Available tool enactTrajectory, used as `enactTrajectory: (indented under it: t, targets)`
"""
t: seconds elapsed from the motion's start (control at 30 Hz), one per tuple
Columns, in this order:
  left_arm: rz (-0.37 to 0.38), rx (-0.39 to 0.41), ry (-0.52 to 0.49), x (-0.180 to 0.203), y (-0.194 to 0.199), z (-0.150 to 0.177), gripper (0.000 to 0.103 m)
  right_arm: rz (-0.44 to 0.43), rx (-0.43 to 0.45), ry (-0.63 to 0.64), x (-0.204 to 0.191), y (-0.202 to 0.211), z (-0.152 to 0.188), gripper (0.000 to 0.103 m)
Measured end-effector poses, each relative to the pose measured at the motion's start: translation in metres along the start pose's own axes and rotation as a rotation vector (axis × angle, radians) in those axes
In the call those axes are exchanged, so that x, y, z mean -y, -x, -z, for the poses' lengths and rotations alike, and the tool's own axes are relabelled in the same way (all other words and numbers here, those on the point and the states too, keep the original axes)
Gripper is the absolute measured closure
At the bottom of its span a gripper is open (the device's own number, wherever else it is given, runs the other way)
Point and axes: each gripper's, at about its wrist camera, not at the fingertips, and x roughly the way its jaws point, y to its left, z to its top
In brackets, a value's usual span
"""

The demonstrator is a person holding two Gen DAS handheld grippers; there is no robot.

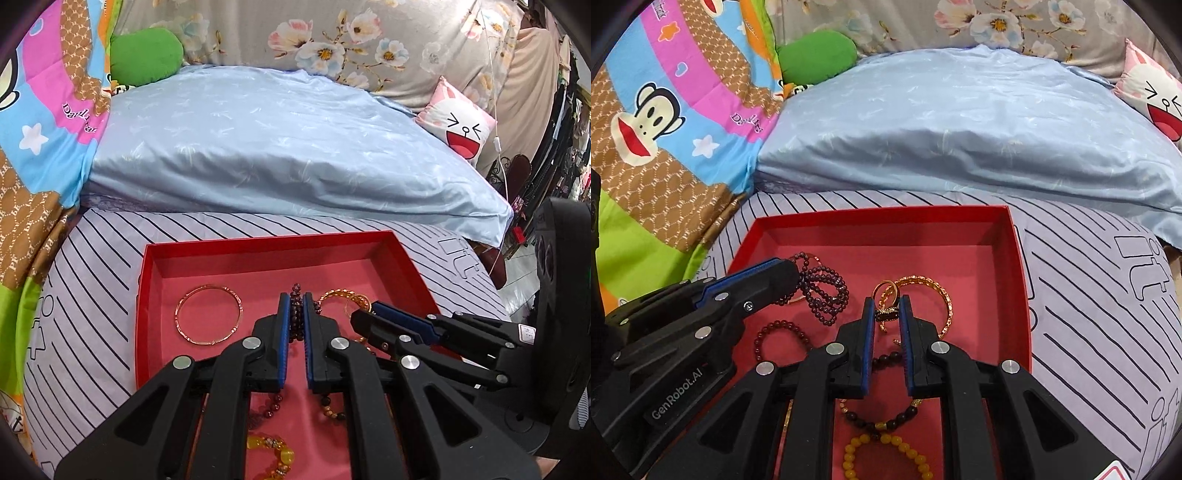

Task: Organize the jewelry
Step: 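Lower the strand and ring into the tray and open both tools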

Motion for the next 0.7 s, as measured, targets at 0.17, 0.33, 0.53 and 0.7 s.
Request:
enactTrajectory:
  t: [0.17, 0.33, 0.53, 0.7]
  targets:
    - [-0.006, -0.01, 0.008, -0.003, -0.005, 0.003, 0.096, 0.011, -0.023, -0.011, 0.003, -0.005, 0.0, 0.09]
    - [-0.01, -0.013, 0.003, -0.002, -0.007, 0.004, 0.096, 0.009, -0.042, -0.011, 0.002, -0.01, 0.0, 0.09]
    - [-0.022, -0.016, 0.031, -0.009, -0.009, 0.003, 0.096, -0.015, -0.056, 0.036, -0.005, -0.011, 0.003, 0.09]
    - [-0.035, -0.007, 0.054, -0.016, -0.007, 0.002, 0.096, -0.026, -0.071, 0.061, -0.01, -0.013, 0.004, 0.09]
